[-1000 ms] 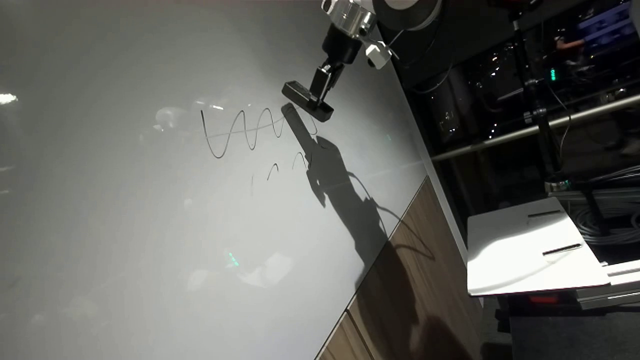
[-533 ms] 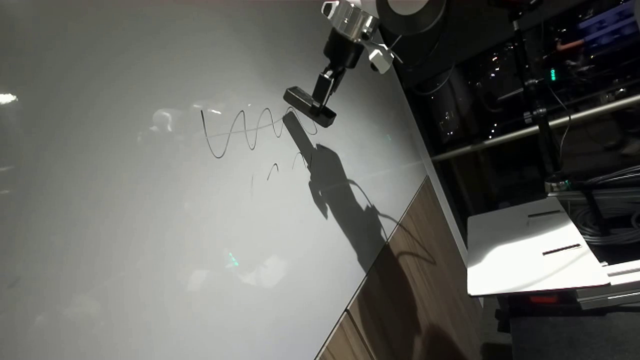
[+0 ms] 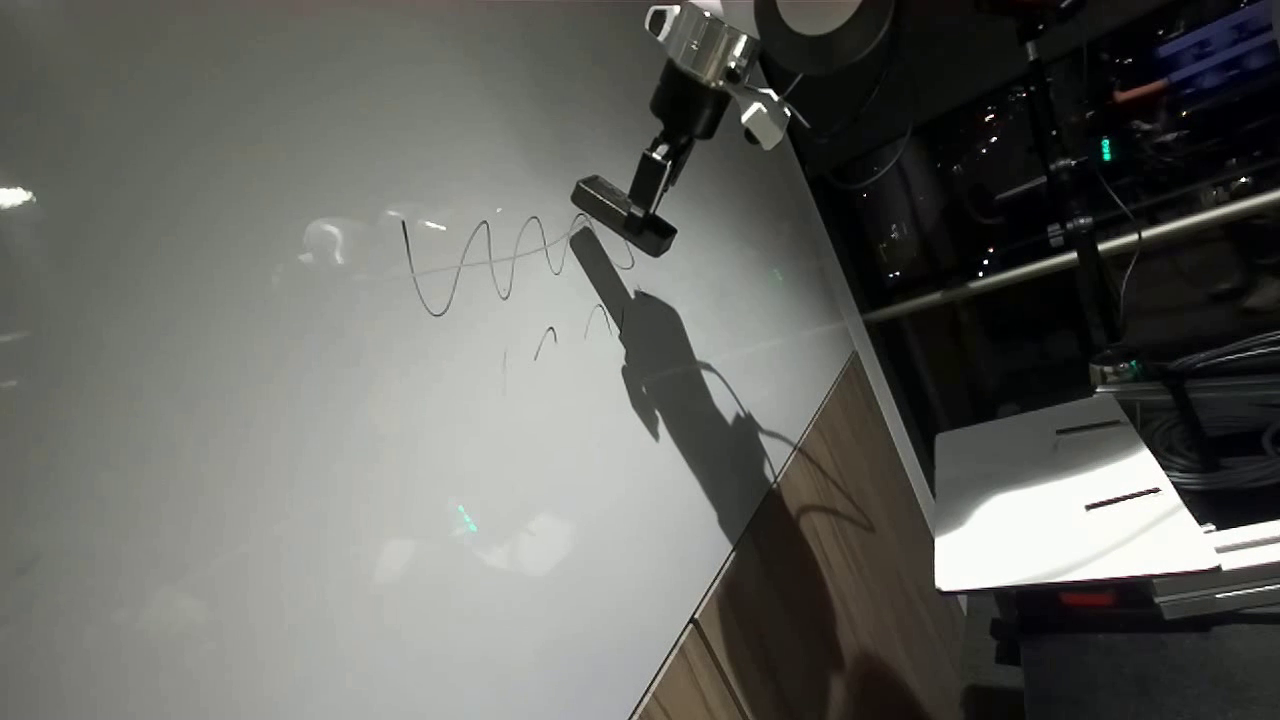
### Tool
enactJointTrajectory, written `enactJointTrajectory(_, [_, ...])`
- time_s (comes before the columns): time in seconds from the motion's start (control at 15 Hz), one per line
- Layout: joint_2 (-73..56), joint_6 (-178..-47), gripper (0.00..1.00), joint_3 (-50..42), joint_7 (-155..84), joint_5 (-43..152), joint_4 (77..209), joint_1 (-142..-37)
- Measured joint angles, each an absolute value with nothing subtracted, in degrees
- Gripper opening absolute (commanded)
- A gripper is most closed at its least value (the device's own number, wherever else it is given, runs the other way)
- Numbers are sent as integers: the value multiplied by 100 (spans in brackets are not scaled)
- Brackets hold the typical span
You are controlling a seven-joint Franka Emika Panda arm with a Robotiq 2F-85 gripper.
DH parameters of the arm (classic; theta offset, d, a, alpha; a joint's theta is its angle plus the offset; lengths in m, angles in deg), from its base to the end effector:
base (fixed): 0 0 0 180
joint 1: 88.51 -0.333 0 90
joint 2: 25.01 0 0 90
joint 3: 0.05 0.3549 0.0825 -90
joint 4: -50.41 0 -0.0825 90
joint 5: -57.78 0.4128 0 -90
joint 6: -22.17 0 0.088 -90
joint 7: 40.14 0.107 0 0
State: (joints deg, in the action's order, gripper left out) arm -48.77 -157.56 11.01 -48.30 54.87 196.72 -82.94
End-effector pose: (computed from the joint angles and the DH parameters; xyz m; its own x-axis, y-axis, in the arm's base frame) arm 0.4608 0.0582 0.5502 0.5156 0.2969 0.8037 0.1817 -0.9546 0.2361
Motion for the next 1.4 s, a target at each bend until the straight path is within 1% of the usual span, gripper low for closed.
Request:
enactJointTrajectory(0.4, [-4885, -15718, 32, 1097, -4823, 5486, 19736, -8334])
enactJointTrajectory(0.8, [-5072, -14988, 32, 851, -4668, 5485, 19804, -8817])
enactJointTrajectory(1.4, [-5104, -14988, 32, 780, -4633, 5438, 19789, -8868])
